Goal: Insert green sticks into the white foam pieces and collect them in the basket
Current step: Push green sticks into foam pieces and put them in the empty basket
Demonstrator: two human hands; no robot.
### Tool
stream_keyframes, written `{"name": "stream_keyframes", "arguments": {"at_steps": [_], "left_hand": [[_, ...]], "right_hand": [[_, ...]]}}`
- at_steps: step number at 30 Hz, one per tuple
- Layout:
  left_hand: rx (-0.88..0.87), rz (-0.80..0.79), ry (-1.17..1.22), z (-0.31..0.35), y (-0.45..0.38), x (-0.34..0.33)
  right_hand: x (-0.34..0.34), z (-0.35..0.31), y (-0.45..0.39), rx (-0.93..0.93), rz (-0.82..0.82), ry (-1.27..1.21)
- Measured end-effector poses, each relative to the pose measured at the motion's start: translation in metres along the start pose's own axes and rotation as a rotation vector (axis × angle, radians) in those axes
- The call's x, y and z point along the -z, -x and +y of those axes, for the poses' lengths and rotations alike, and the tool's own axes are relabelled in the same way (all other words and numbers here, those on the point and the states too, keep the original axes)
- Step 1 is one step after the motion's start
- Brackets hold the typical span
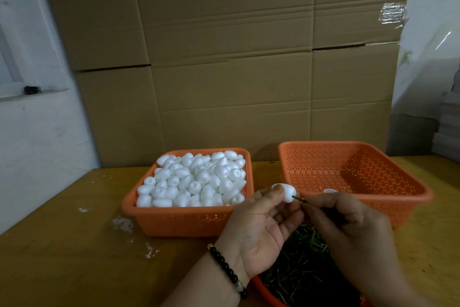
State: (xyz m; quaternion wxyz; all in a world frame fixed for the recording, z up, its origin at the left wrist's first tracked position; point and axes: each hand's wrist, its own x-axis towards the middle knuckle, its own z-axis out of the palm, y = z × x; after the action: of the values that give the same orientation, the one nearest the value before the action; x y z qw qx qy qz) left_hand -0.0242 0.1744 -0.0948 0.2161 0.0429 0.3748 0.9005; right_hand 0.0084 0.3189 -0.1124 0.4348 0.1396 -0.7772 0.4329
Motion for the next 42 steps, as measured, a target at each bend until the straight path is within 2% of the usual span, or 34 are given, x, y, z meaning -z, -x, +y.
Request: {"name": "stream_keyframes", "arguments": {"at_steps": [3,9,14,31,42], "left_hand": [[-0.018,-0.023,-0.046,-0.001,0.001,0.0],[-0.037,-0.032,-0.084,-0.003,0.001,-0.001],[-0.047,-0.031,-0.081,-0.005,0.001,-0.001],[-0.088,0.011,-0.065,-0.012,0.0,-0.004],[-0.097,-0.007,-0.044,-0.008,0.001,-0.004]], "right_hand": [[0.001,0.001,0.0,0.09,0.0,0.055],[0.0,0.004,0.0,0.122,-0.002,0.083],[0.001,0.008,0.001,0.039,-0.041,0.089],[0.0,0.008,0.002,-0.058,-0.093,0.018],[-0.001,0.003,0.003,-0.244,-0.132,-0.106]]}}
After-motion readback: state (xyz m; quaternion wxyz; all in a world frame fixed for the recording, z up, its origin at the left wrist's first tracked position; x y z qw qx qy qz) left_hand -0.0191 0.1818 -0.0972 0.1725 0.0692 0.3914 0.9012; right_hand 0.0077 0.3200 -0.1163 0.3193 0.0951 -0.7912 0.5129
